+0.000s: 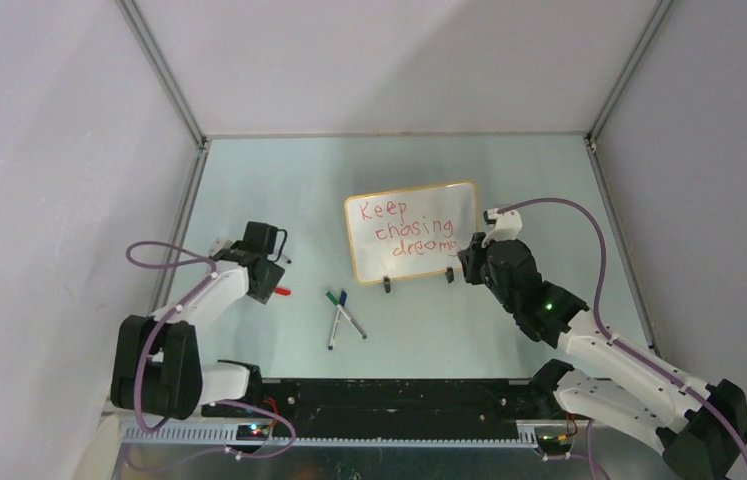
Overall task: Write a sentence on the whiteboard
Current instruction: Close the whiteboard marker at the center of the board.
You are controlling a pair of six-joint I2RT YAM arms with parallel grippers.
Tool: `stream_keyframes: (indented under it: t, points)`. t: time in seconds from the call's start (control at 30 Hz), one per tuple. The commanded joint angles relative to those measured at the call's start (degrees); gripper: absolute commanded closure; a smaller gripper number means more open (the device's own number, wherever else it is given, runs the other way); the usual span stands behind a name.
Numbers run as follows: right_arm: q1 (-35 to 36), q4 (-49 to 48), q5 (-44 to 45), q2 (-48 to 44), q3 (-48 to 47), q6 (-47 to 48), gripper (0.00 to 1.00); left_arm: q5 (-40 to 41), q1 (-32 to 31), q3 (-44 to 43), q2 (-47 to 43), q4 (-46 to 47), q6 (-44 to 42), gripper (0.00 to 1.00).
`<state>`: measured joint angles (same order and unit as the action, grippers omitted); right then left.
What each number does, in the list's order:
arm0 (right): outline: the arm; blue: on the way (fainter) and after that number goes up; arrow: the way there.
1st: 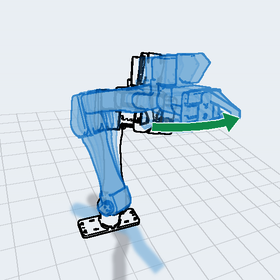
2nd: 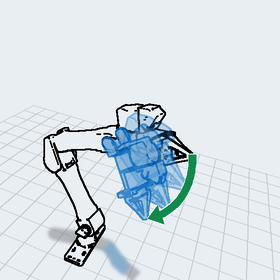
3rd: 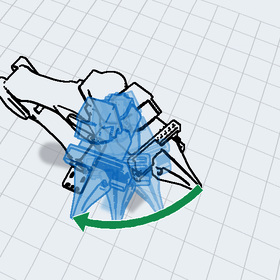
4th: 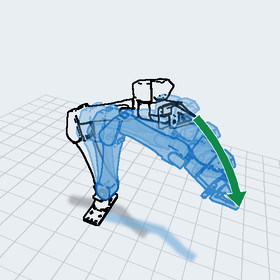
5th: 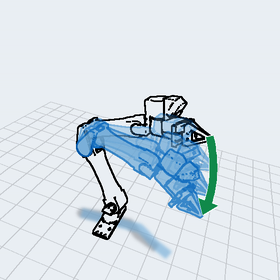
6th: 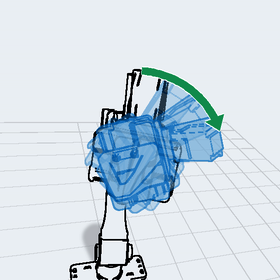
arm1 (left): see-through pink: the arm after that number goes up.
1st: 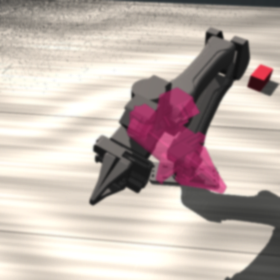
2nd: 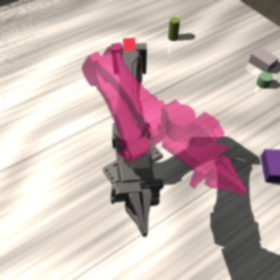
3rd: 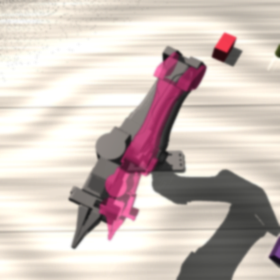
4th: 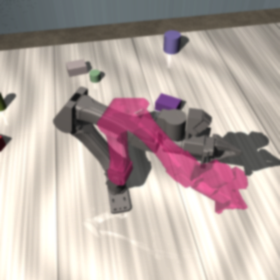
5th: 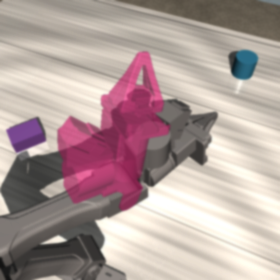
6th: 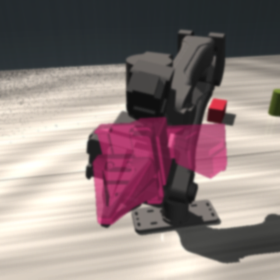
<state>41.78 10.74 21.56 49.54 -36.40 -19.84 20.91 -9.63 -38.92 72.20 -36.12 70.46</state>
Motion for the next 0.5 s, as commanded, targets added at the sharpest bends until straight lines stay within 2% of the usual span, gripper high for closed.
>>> stream_keyframes:
  t: [0.0,0.3,0.43,0.47]
  points:
    - [0.2,-2.4,0.3,-0.3,0.2,-0.1,1.0,-2.1,0.5,-0.2,2.3,2.3,1.7,0.53]
    - [0.2,-2.5,0.2,-0.1,0.2,-0.2,1.0,-4.2,1.4,0.5,7.1,3.3,3.3,0.62]
    - [0.2,-2.5,0.3,-0.1,0.2,-0.2,1.0,-5.1,1.6,1.4,7.4,4.6,4.1,0.76]
    - [0.2,-2.5,0.2,-0.1,0.2,-0.2,1.0,-5.2,1.7,1.5,7.2,5.0,4.1,0.88]
